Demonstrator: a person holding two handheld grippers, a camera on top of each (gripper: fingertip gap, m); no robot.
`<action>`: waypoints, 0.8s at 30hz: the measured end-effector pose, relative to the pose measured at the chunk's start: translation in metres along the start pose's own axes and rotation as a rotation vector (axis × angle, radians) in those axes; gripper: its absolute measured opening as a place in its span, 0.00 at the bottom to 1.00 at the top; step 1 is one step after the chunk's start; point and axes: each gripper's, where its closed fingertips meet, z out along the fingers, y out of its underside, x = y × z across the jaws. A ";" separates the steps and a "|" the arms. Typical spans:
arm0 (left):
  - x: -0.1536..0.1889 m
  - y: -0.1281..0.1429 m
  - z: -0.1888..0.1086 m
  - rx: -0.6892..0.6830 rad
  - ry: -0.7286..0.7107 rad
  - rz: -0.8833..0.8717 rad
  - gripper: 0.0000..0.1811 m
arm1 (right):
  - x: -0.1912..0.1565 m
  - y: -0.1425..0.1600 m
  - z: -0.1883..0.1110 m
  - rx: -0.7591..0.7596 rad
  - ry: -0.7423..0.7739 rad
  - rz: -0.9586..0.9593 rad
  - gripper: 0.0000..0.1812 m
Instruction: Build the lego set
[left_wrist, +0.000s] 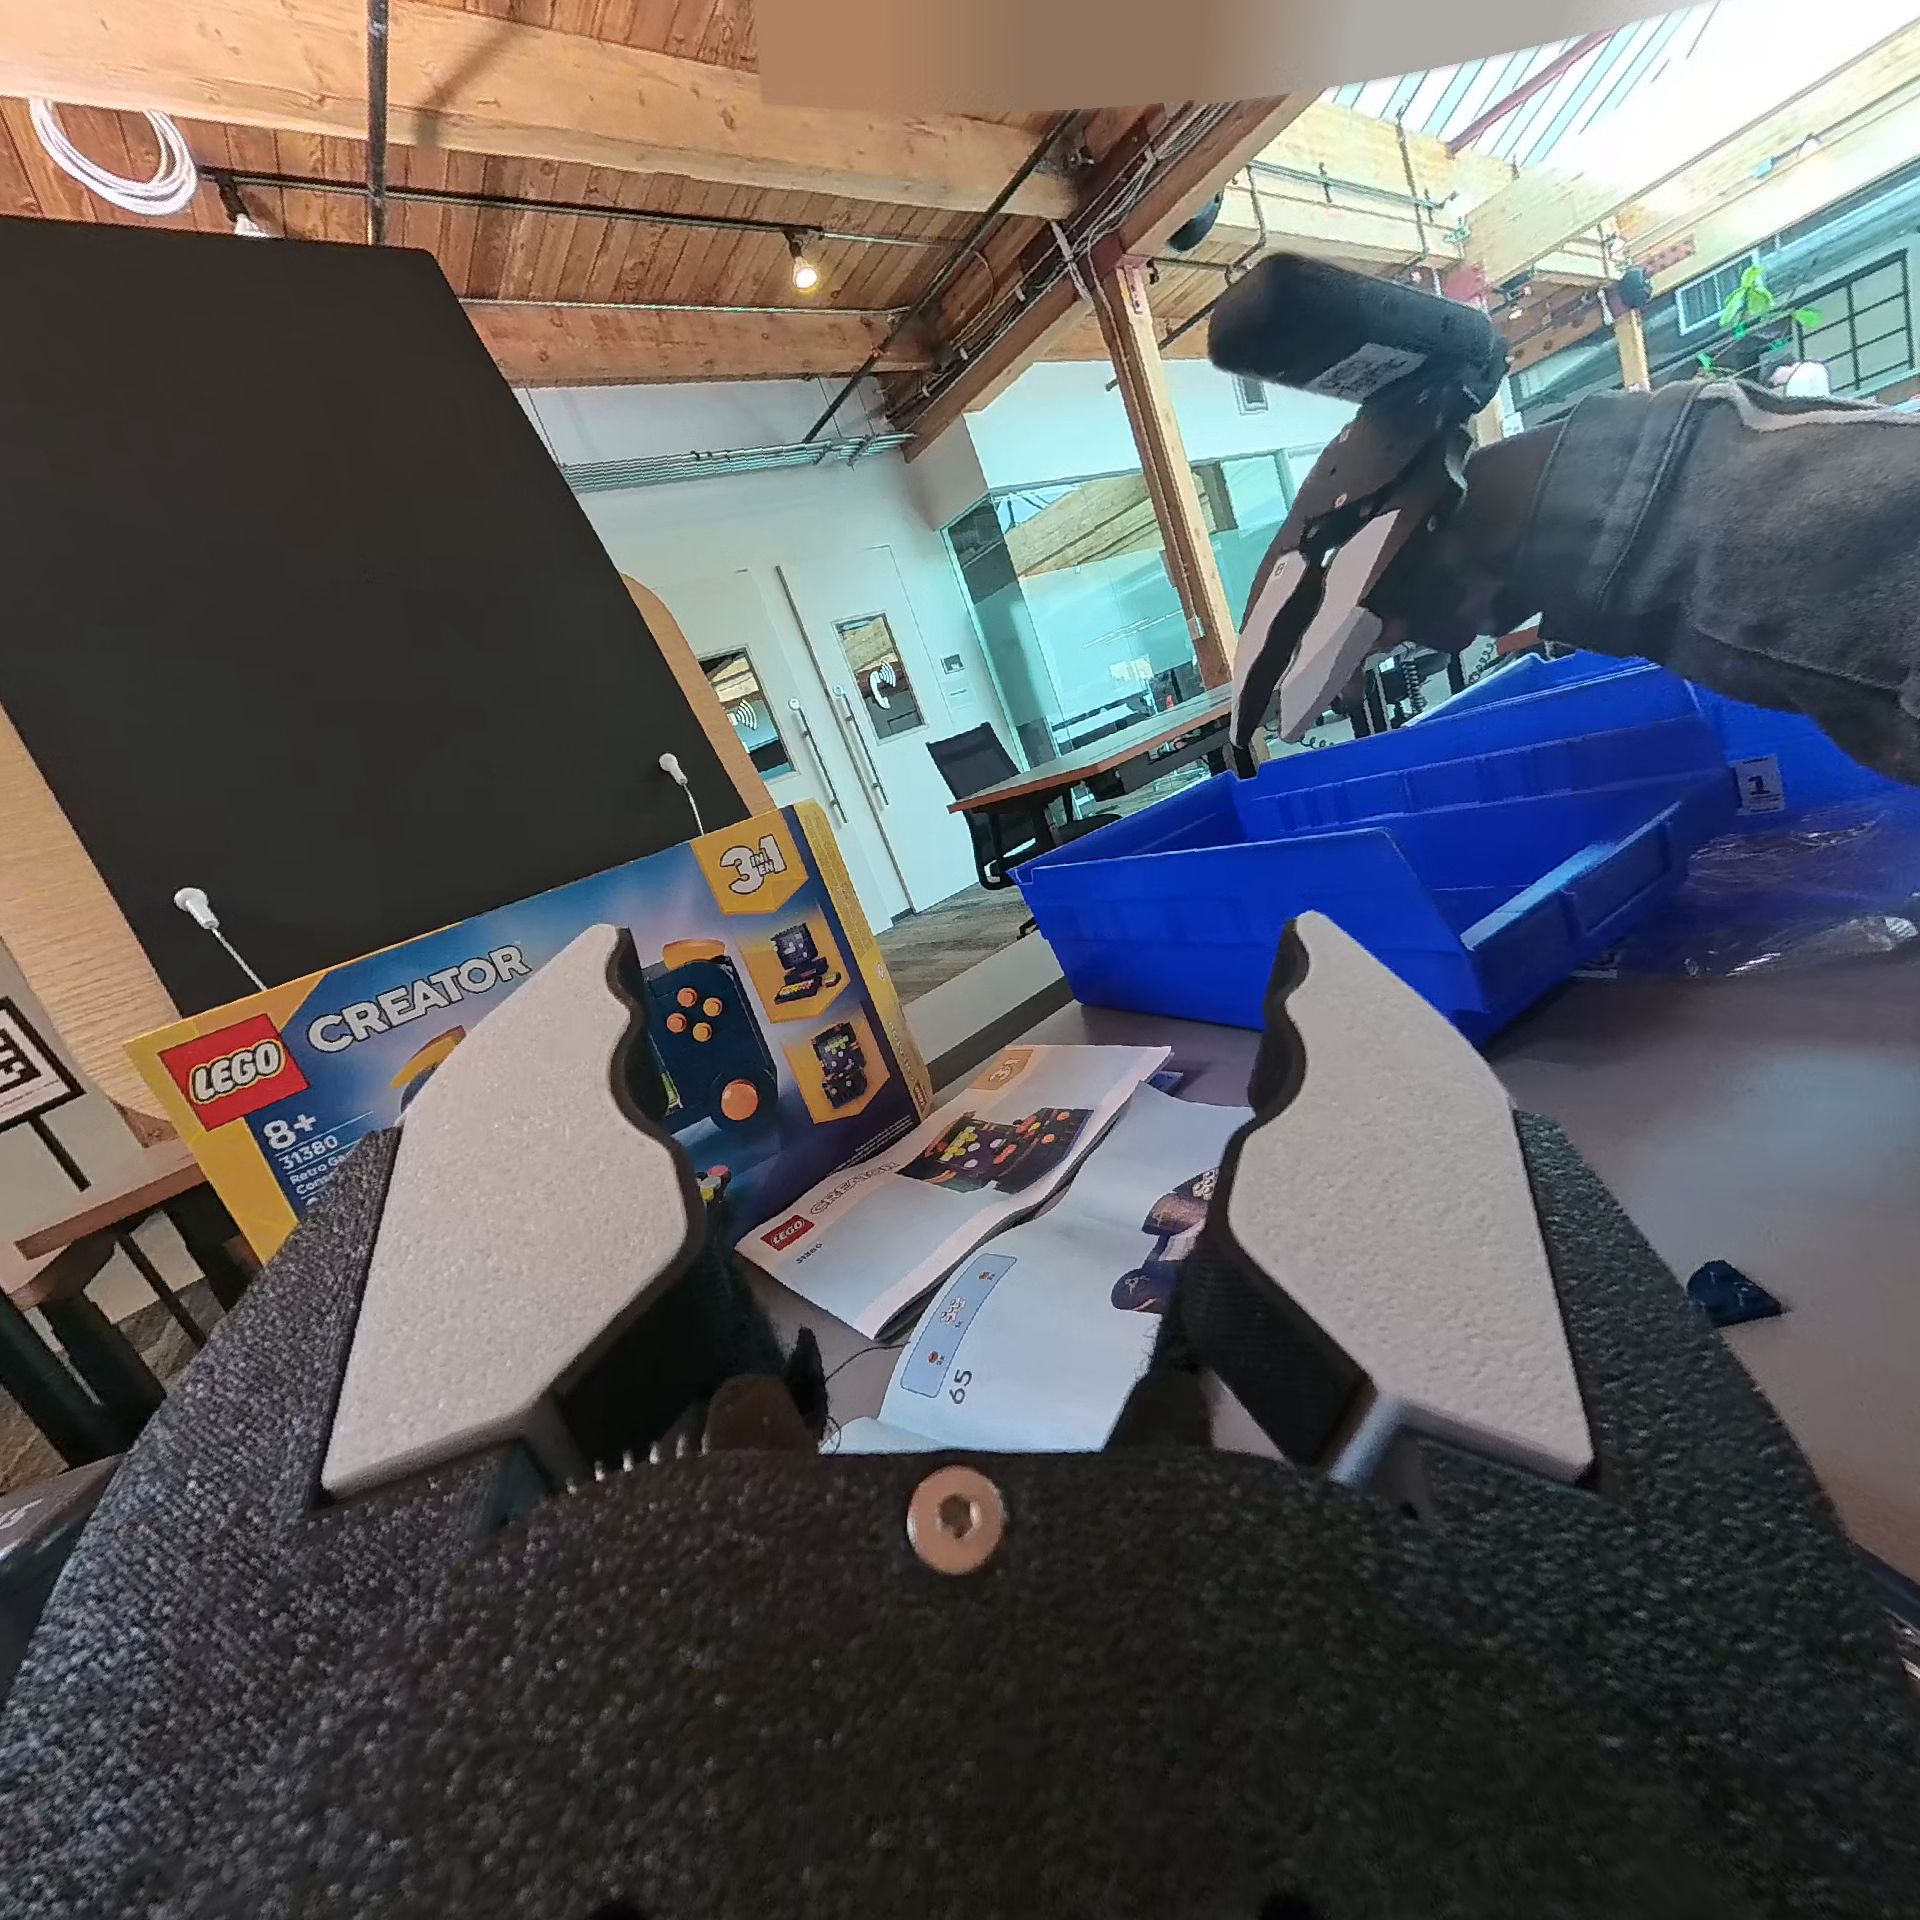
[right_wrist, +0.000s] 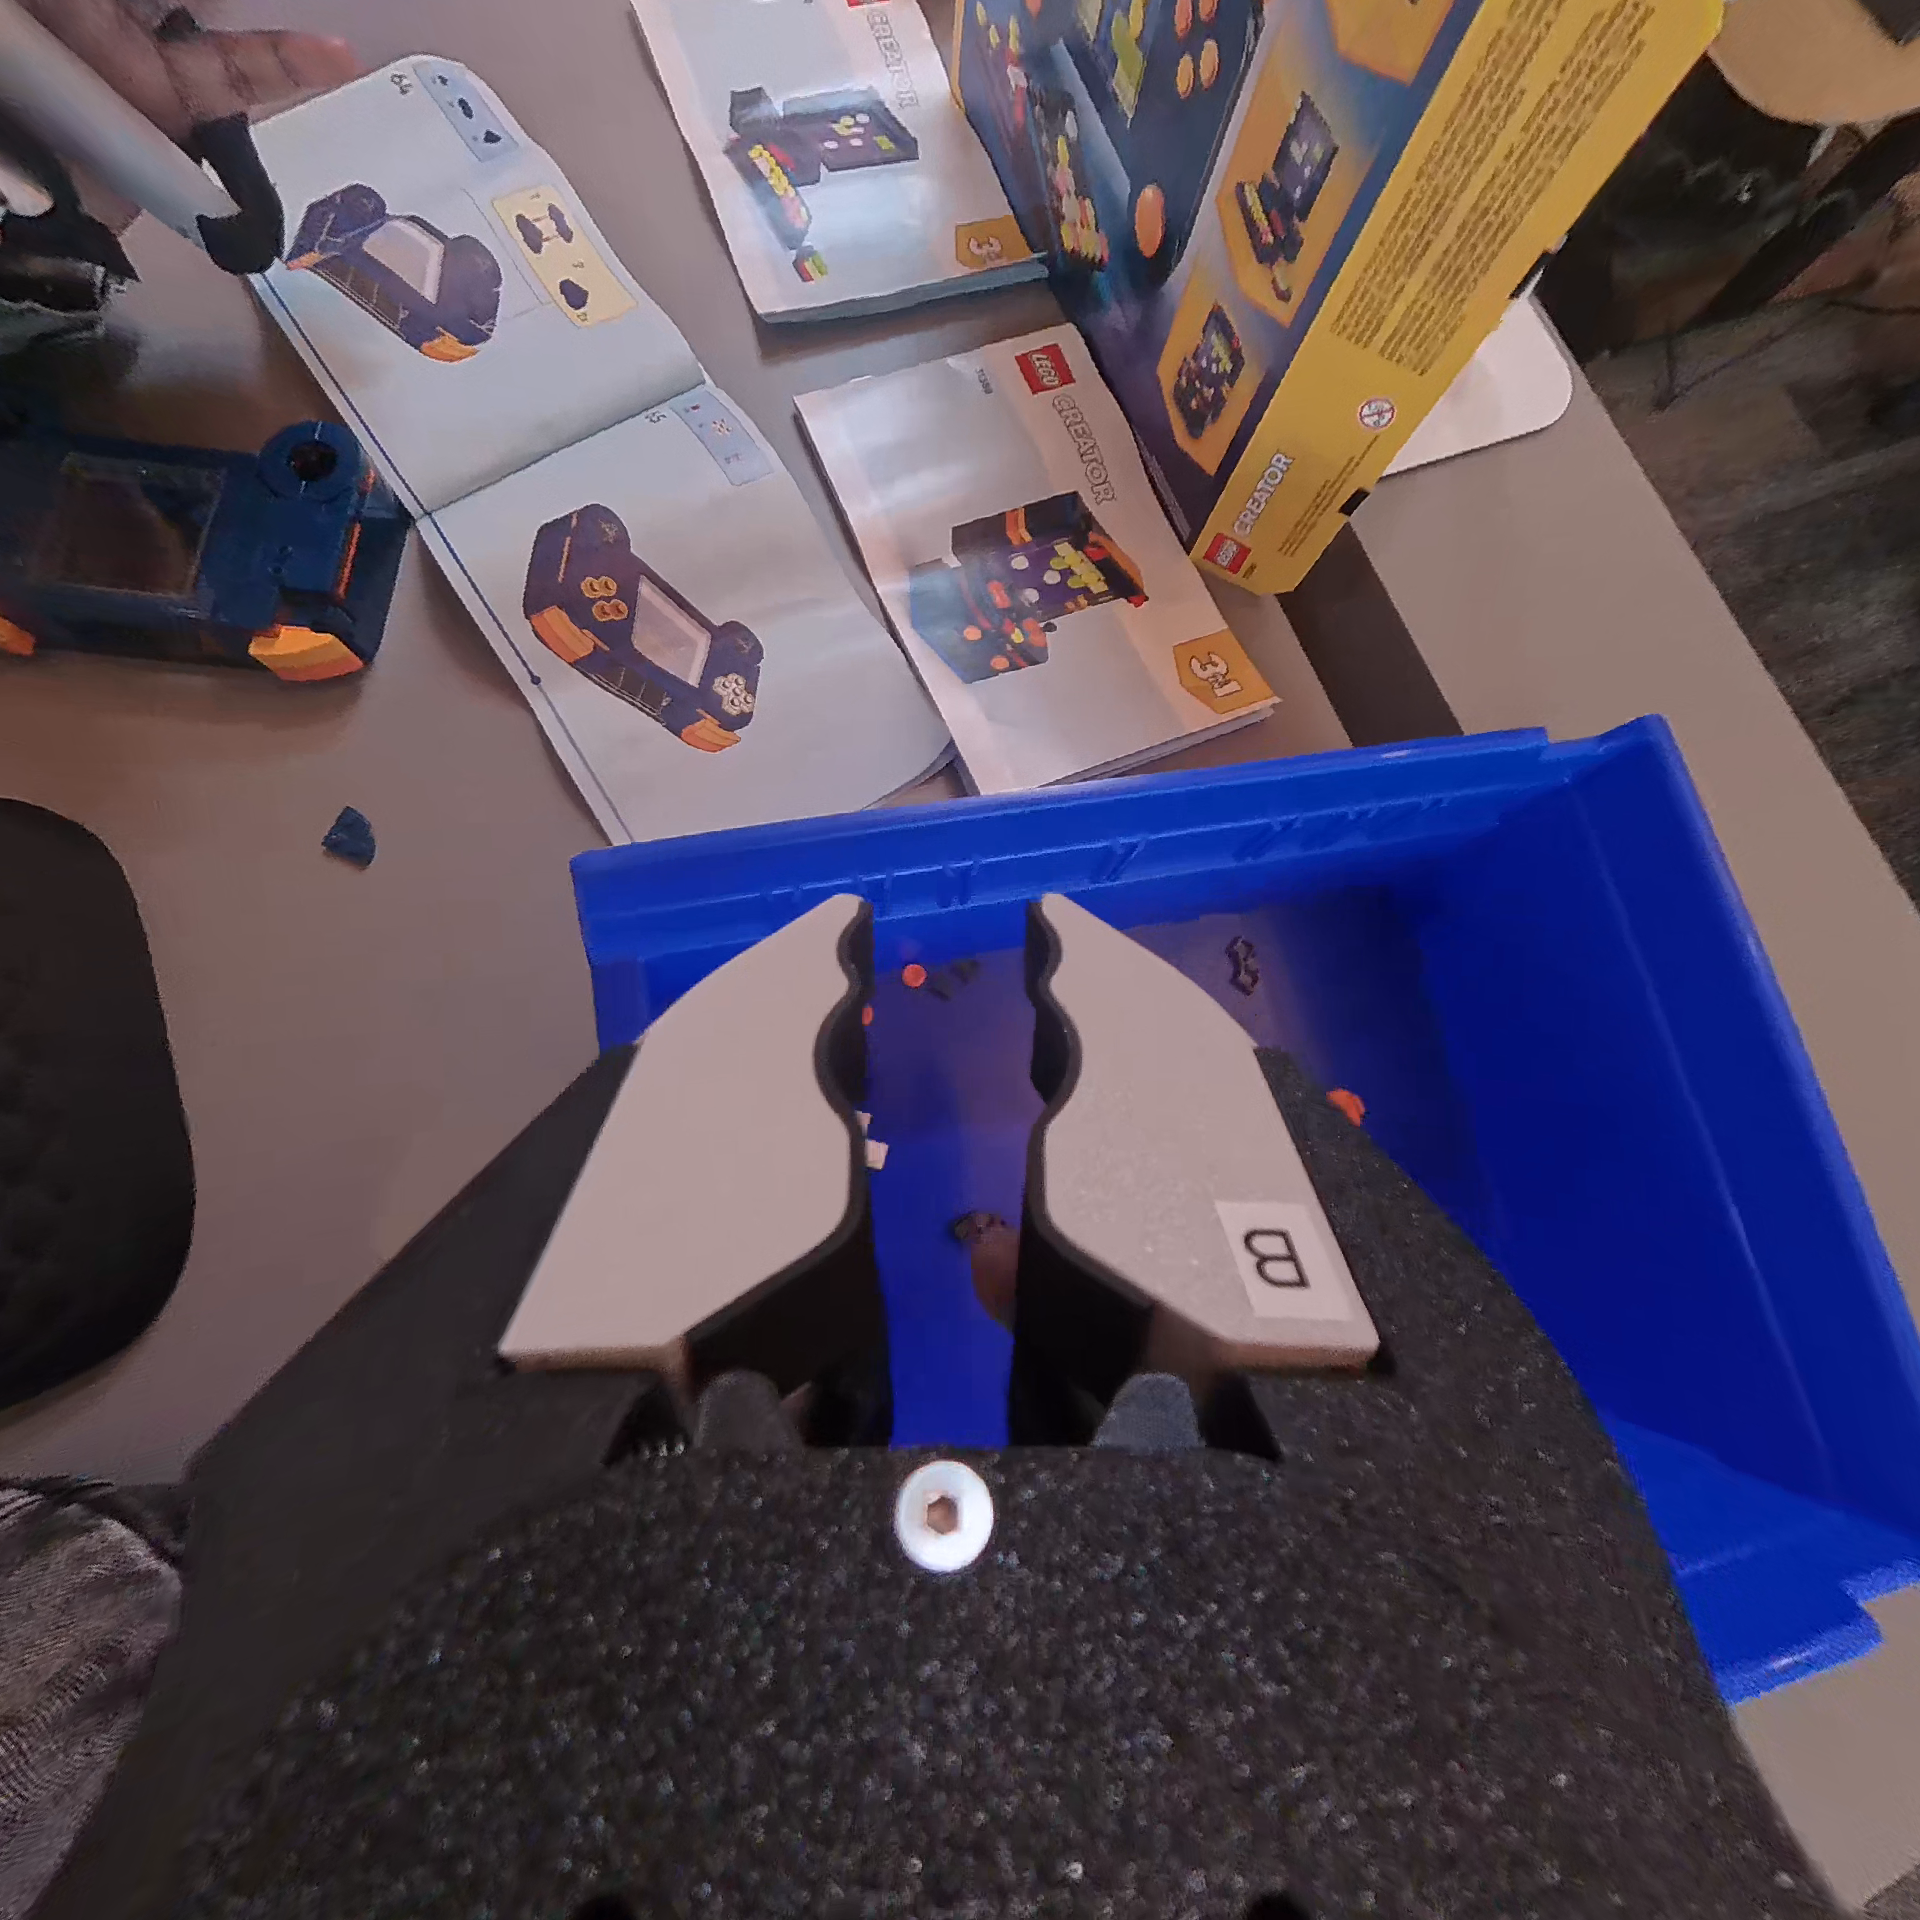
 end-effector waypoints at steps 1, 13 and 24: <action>0.000 0.000 0.000 -0.001 0.000 0.002 0.62 | 0.000 0.001 0.000 -0.003 -0.004 0.015 0.16; 0.001 0.000 0.000 -0.004 0.002 0.004 0.62 | -0.004 0.015 0.006 -0.074 -0.070 0.127 0.18; 0.001 0.000 -0.001 -0.006 0.004 0.011 0.62 | -0.012 0.027 0.011 -0.140 -0.147 0.218 0.24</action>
